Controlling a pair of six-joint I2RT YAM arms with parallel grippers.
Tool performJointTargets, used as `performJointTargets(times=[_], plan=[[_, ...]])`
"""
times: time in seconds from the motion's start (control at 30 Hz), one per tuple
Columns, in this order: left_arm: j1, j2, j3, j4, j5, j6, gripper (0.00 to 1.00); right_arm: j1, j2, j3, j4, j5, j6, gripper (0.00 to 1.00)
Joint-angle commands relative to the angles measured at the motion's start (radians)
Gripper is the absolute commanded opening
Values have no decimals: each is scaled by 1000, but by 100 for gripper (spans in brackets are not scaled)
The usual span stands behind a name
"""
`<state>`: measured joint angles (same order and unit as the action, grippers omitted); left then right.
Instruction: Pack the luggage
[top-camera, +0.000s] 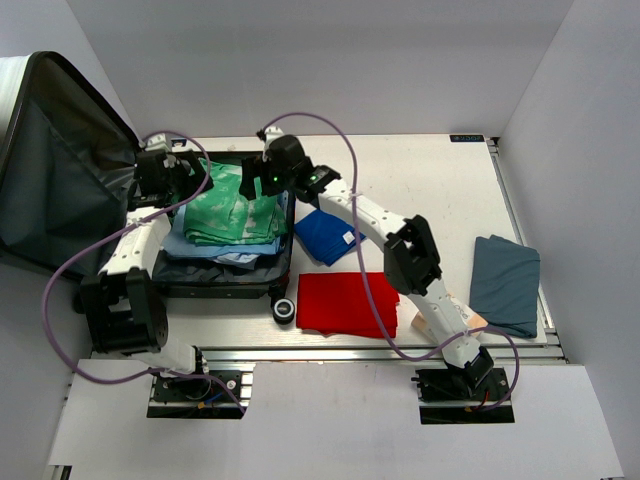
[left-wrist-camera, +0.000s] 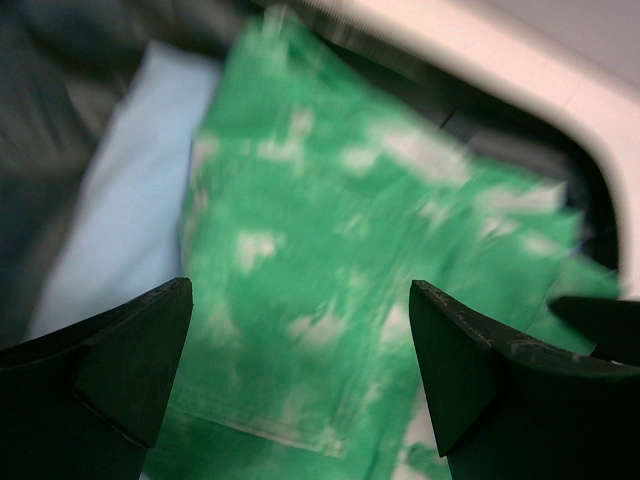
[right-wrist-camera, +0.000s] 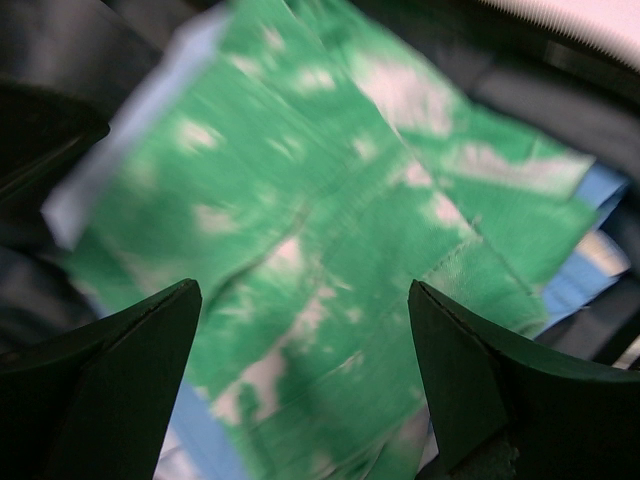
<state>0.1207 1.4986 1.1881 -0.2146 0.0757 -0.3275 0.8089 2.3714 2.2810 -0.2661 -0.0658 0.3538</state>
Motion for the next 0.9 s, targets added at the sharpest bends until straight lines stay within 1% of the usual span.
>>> performJointTargets(times=[0.0,0.03,0.17,0.2,0.33,0.4,0.5,0.63,0.67,0.7,0.73,0.77,0.8,0.83,0.87], plan=[[0,57,-74,-6,59,-30,98,-4,69,3,8,61,-24,89],[0,72,-100,13,61,-38,98,-2,84,2,4,136,-32,89],[0,176,-104,38,39,-47,98,-2,166,34,-15,152,-36,89],[0,222,-93,28,35,-44,98,-4,169,35,-9,155,-44,89],[0,320,1,-15,59,-36,98,-5,163,38,5,170,-71,89],[0,334,51,-47,67,-35,98,-7,135,37,1,159,-85,89],[0,304,96,-72,72,-25,98,-7,66,23,7,108,-114,89],[0,186,125,-103,64,-18,98,-8,-73,-23,33,20,-134,89],[0,133,134,-114,58,-19,98,-8,-133,-37,39,8,-134,89],[0,108,154,-150,53,-19,98,-8,-167,-54,44,-8,-133,89],[0,83,165,-169,43,-19,98,-7,-234,-96,57,-14,-130,89],[-9,39,175,-192,29,-24,98,-7,-263,-124,57,-19,-130,89],[-9,16,200,-257,10,-31,98,-8,-297,-150,57,-26,-130,89],[-9,-9,212,-293,-26,-47,98,-8,-373,-228,47,-34,-134,89],[-9,-33,218,-322,-46,-57,98,-8,-408,-274,36,-38,-147,89]])
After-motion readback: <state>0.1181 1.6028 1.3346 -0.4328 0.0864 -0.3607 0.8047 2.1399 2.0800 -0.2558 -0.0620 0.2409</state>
